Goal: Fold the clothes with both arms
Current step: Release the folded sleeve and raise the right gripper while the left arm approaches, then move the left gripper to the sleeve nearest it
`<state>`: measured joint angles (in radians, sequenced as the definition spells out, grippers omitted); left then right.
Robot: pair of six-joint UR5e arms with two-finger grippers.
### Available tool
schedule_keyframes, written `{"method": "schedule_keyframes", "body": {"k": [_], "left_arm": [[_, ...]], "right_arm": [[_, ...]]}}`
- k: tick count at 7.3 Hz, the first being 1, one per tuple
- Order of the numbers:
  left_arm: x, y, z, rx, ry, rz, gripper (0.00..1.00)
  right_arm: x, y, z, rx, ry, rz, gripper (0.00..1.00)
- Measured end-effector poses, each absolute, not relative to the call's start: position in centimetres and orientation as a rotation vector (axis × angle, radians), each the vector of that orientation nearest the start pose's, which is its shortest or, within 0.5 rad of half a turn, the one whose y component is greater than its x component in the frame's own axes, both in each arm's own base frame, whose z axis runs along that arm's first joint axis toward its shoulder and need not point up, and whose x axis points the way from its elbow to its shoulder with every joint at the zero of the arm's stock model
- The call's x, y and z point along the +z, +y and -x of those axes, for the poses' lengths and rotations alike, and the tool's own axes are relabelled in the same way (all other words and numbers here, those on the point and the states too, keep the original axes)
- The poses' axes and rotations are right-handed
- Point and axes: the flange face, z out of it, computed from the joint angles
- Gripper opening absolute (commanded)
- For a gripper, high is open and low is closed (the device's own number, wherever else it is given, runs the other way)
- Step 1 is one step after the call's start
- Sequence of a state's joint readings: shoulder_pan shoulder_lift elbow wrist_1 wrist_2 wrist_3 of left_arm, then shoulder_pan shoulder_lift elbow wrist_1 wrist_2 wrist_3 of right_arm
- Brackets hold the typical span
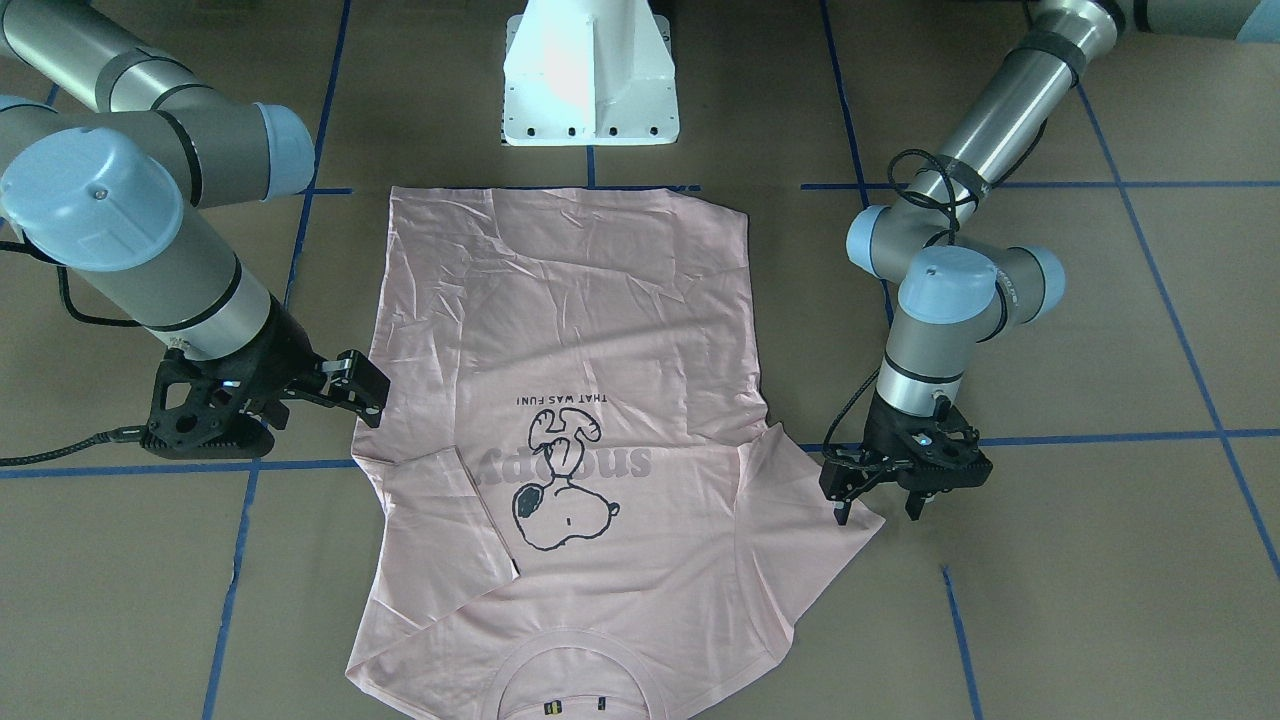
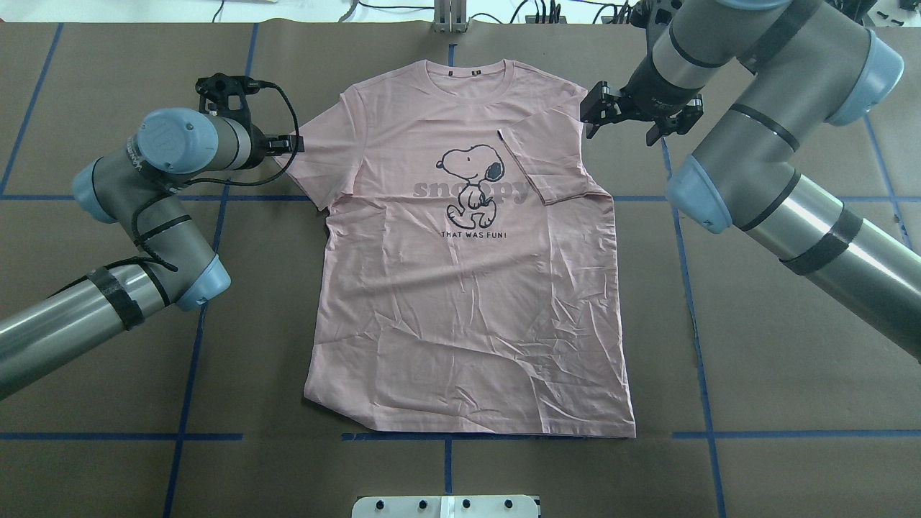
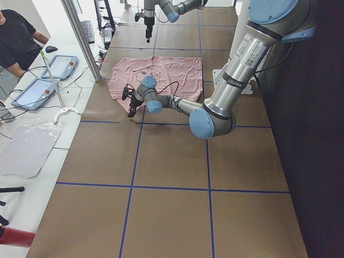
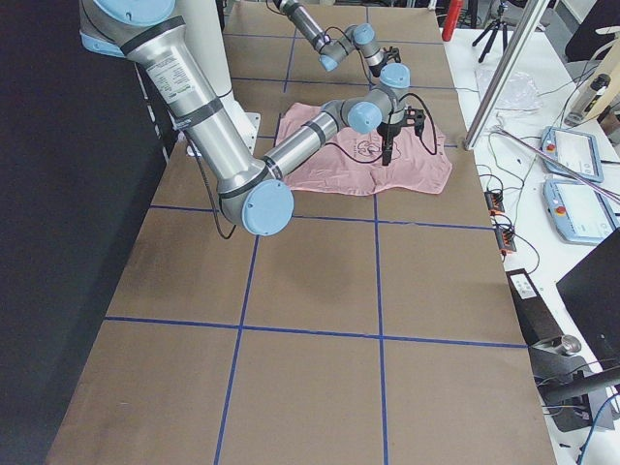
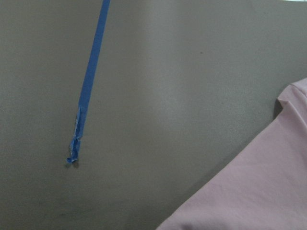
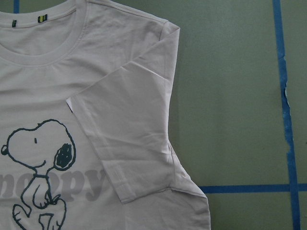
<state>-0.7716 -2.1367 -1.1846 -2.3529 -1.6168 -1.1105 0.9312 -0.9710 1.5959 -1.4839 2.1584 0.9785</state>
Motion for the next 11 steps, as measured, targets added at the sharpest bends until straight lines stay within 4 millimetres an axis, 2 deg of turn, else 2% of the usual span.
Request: {"method": "schedule_keyframes", "body": {"k": [2, 3, 6, 7, 8, 11], "left_arm": [[42.7, -61.7, -45.0, -0.265, 0.814, -0.524, 0.12], [42.6, -61.7, -45.0, -0.263, 0.815, -0.525, 0.0], [42.0, -61.9, -45.0, -0.262, 0.822, -0.531, 0.0], [40.9, -62.2, -45.0, -0.263, 0.834, -0.538, 0.0], [38.4, -62.7, -45.3, -0.263, 0.855, -0.548, 0.0], [25.6, -64.7, -48.2, -0.306, 0.898, -0.531, 0.0]], "right_arm": [[28.4, -59.8, 34.9, 0.106, -0.884, -0.067, 1.0], [28.6, -59.8, 34.9, 0.106, -0.882, -0.065, 1.0], [28.9, -59.8, 34.9, 0.107, -0.879, -0.062, 1.0], [28.9, -59.8, 34.9, 0.107, -0.879, -0.062, 1.0], [28.8, -59.8, 34.8, 0.107, -0.881, -0.063, 1.0], [28.7, -59.6, 34.4, 0.109, -0.885, -0.068, 1.0]]}}
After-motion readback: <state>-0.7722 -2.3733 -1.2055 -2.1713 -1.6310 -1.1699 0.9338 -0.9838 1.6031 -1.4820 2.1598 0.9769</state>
